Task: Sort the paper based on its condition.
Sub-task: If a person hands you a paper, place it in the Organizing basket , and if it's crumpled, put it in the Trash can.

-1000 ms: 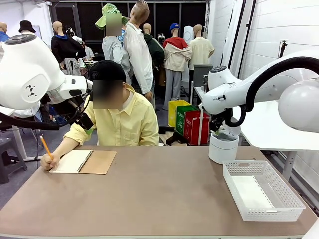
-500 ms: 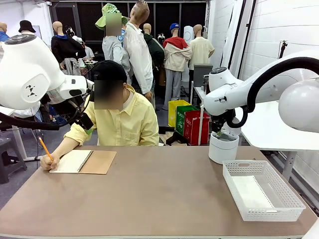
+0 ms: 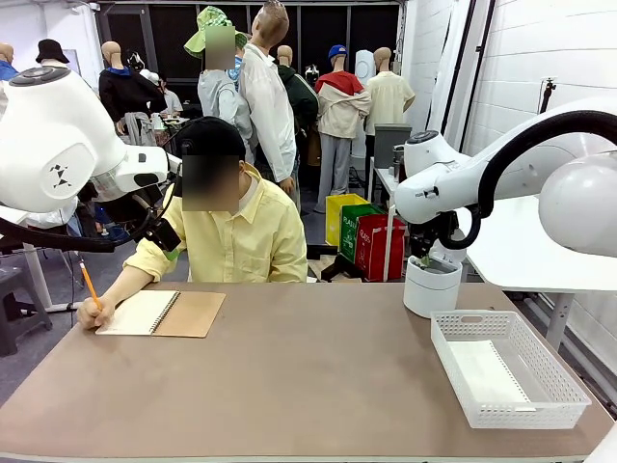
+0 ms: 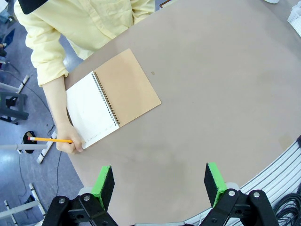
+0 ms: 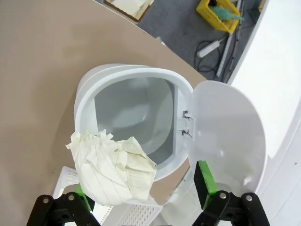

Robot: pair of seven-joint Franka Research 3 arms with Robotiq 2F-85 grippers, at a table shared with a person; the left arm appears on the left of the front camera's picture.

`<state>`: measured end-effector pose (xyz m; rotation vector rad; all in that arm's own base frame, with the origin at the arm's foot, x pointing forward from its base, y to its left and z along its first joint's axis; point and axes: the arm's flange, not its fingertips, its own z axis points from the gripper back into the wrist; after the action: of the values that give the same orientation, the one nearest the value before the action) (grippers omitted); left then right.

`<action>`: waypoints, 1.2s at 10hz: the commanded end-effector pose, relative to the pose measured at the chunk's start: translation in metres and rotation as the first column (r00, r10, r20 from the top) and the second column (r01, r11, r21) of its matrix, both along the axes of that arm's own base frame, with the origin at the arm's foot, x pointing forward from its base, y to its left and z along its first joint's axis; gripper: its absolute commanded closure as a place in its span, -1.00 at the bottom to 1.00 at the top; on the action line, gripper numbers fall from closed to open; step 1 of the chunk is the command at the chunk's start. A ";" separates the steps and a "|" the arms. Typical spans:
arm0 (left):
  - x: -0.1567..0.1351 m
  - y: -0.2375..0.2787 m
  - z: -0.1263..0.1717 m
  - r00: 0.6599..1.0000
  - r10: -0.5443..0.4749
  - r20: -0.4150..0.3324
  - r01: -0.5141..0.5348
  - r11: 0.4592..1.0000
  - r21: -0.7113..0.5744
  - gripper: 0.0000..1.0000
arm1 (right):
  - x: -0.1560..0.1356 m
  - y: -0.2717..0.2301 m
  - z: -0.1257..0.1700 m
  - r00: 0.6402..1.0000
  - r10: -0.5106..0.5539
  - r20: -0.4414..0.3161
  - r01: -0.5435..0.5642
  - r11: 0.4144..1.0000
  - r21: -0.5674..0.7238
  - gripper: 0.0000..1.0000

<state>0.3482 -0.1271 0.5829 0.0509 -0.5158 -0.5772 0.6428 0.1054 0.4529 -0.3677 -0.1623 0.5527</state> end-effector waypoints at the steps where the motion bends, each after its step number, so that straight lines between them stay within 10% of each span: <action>1: 0.000 0.001 0.000 1.000 -0.004 0.004 0.004 1.000 -0.003 -1.00 | 0.003 -0.001 -0.003 0.999 -0.039 0.018 0.040 0.998 -0.053 -1.00; 8: 0.000 0.001 0.000 1.000 -0.004 0.004 0.004 1.000 -0.003 -1.00 | 0.005 0.026 -0.034 1.000 -0.005 -0.031 0.001 0.990 -0.140 -1.00; 12: 0.000 0.001 0.000 1.000 -0.004 0.004 0.004 1.000 -0.003 -1.00 | 0.007 0.023 -0.005 1.000 -0.018 0.019 0.021 0.990 -0.142 -1.00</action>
<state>0.3482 -0.1271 0.5829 0.0509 -0.5158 -0.5773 0.6467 0.1296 0.4411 -0.4724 -0.1296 0.5836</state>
